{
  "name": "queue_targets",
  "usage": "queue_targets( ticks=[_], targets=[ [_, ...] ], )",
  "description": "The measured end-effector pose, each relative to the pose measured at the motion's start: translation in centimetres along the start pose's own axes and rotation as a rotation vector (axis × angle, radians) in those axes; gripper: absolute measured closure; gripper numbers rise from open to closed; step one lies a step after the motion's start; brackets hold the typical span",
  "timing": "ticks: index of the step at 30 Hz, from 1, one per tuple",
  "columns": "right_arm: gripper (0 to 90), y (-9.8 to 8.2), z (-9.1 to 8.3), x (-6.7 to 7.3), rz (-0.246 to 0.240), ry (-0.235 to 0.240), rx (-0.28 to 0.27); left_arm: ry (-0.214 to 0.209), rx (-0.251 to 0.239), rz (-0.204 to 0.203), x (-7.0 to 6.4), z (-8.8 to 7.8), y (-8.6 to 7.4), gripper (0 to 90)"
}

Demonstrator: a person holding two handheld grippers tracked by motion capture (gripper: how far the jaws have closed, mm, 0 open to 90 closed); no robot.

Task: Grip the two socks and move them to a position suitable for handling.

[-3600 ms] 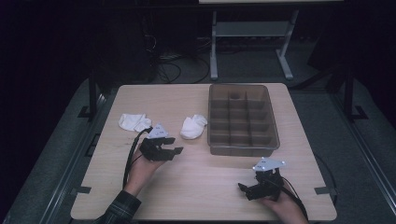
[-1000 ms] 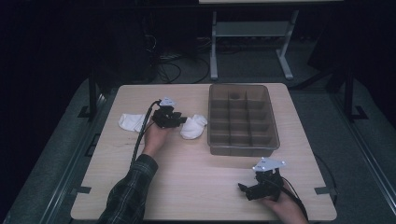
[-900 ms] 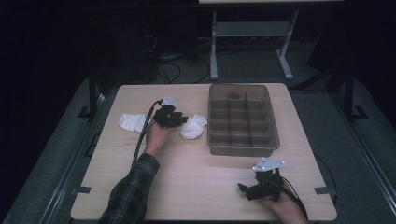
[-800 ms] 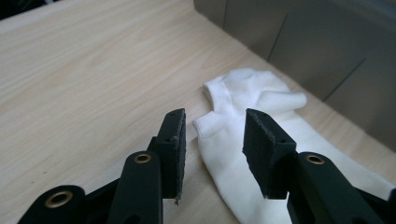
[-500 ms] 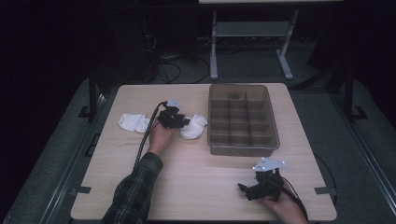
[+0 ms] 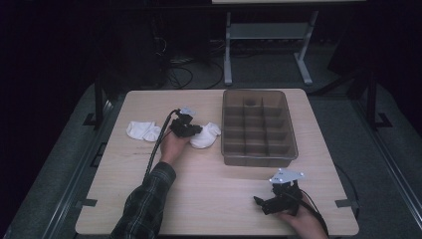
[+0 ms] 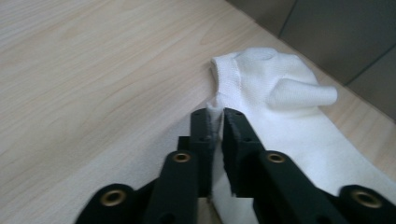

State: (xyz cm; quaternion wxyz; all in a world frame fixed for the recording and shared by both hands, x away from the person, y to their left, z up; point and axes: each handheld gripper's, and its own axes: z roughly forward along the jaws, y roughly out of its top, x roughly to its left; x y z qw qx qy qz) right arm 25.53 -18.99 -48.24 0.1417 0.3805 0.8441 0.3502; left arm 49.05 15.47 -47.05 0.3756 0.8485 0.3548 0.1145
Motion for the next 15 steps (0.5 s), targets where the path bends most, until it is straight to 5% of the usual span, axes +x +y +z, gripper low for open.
queue_targets(
  ticks=[6, 15],
  targets=[
    [0.0, 0.0, 0.0, 0.0, 0.000, -0.001, 0.000, -0.001, 0.003, 0.013, -0.2, -0.2, 0.1, 86.9],
    [0.0, 0.0, 0.0, 0.0, 0.000, -0.001, 0.000, -0.026, -0.061, 0.037, -0.4, -2.0, 1.1, 87.4]
  ],
)
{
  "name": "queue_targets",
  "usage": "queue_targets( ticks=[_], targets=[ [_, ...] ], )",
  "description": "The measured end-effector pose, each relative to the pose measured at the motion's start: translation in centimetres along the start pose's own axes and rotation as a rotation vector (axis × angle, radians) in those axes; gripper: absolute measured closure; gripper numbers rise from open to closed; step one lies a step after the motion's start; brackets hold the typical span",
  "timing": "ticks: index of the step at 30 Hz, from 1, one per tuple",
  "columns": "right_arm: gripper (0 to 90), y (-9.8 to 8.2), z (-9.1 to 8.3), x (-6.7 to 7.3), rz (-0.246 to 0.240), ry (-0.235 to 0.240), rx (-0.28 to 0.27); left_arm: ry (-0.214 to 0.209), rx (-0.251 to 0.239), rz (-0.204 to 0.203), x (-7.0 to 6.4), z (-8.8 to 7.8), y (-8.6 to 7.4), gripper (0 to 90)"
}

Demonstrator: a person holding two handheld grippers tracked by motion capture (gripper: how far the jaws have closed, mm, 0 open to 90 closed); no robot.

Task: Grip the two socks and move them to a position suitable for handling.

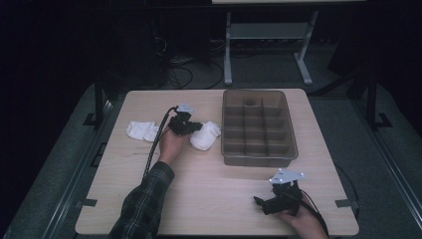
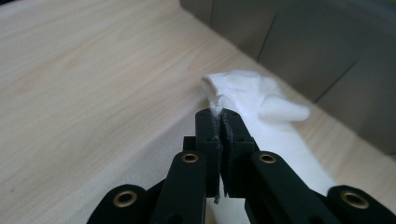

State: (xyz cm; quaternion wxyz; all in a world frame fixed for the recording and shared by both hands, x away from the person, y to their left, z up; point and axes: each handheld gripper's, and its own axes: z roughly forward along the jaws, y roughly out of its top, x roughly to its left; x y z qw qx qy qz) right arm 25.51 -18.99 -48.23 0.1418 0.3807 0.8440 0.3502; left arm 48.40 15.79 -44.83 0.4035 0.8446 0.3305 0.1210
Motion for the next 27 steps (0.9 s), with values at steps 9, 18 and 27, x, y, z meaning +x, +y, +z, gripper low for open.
queue_targets(
  ticks=[9, 18, 27],
  targets=[
    [0.0, 0.0, 0.0, 0.0, -0.001, 0.000, 0.000, -0.016, -0.013, 0.012, 0.0, -1.8, 0.5, 87.5],
    [0.0, 0.0, 0.0, 0.0, -0.001, 0.000, 0.000, -0.048, -0.027, 0.019, -0.8, -3.8, 1.3, 87.5],
    [0.0, 0.0, 0.0, 0.0, 0.000, 0.000, 0.000, -0.054, -0.027, 0.073, -2.3, -5.8, 2.1, 87.5]
  ],
)
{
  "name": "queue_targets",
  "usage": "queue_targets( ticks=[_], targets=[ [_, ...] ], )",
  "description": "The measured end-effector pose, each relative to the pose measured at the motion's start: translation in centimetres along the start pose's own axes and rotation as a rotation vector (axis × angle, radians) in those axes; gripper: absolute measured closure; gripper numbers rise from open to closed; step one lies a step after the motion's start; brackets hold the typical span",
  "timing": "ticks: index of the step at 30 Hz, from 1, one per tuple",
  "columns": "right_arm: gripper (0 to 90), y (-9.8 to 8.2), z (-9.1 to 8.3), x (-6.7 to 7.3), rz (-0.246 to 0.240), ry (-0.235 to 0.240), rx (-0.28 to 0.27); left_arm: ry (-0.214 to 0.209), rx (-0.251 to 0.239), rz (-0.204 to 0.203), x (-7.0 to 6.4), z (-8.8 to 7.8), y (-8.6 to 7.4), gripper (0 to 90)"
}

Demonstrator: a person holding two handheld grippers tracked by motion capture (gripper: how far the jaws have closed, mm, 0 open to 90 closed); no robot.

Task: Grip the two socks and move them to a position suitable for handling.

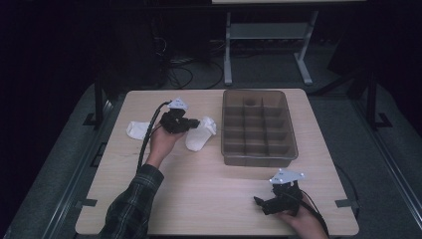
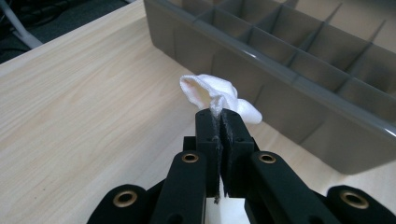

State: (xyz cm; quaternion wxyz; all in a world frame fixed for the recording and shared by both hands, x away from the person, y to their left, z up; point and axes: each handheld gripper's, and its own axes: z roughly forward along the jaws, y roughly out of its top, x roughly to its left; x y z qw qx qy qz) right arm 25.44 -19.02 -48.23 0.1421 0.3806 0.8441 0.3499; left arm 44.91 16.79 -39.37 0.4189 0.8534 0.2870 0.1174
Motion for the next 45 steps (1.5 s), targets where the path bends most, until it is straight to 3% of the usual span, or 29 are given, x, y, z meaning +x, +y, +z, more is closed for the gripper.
queue_targets(
  ticks=[14, 27, 36, 45],
  targets=[
    [0.0, 0.0, 0.0, 0.0, 0.000, -0.001, -0.001, -0.044, -0.016, 0.016, -2.3, -2.7, 0.0, 87.5],
    [0.0, 0.0, 0.0, 0.0, 0.001, -0.001, -0.001, -0.068, -0.016, 0.030, -3.5, -4.9, -0.8, 87.5],
    [0.0, 0.0, 0.0, 0.0, 0.001, -0.001, 0.000, -0.123, -0.031, 0.059, -5.5, -6.3, -1.2, 87.5],
    [0.0, 0.0, 0.0, 0.0, 0.002, -0.001, -0.001, -0.131, -0.036, 0.105, -7.0, -7.0, -1.4, 87.4]
  ],
)
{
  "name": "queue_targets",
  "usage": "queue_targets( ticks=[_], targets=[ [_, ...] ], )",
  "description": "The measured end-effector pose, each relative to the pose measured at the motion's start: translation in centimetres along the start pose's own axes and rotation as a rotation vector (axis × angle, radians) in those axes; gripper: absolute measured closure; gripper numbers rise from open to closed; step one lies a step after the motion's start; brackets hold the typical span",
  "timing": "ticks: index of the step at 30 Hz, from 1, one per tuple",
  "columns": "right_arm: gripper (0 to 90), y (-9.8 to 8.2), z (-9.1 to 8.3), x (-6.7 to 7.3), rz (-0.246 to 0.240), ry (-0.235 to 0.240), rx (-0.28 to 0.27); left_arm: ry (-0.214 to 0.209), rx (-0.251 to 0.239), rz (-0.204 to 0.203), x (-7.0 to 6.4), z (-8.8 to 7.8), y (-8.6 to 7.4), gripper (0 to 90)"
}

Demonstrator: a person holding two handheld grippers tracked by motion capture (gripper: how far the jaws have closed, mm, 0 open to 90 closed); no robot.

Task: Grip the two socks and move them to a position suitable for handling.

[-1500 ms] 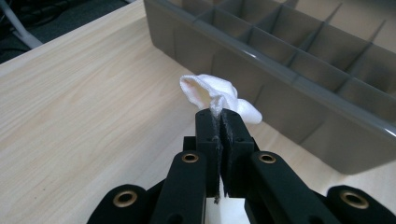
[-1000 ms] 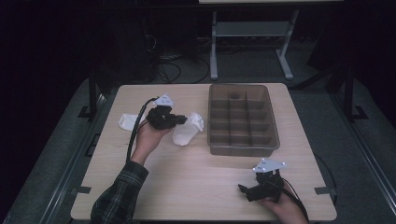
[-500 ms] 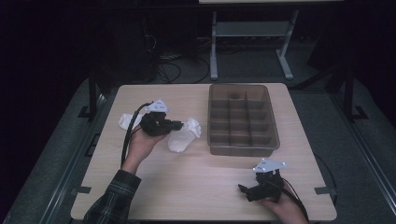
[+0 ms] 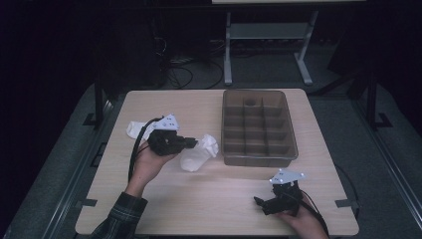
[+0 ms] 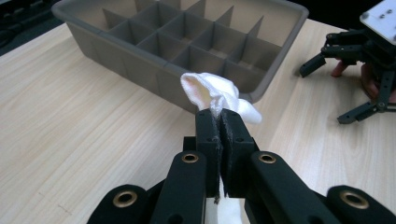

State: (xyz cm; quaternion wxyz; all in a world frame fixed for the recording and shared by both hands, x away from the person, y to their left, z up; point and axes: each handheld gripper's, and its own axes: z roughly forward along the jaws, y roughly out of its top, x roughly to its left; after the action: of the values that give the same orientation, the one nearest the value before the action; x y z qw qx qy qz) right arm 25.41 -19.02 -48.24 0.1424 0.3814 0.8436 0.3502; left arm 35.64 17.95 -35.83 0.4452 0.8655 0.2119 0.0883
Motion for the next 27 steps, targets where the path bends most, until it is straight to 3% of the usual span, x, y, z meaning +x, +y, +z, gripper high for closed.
queue_targets(
  ticks=[17, 27],
  targets=[
    [0.0, 0.0, 0.0, 0.0, 0.003, 0.003, -0.002, -0.058, -0.027, 0.055, -3.0, -1.6, 0.1, 87.4],
    [0.0, 0.0, 0.0, 0.0, 0.002, 0.004, -0.003, -0.118, -0.012, 0.084, -5.0, -1.0, 0.3, 87.4]
  ],
)
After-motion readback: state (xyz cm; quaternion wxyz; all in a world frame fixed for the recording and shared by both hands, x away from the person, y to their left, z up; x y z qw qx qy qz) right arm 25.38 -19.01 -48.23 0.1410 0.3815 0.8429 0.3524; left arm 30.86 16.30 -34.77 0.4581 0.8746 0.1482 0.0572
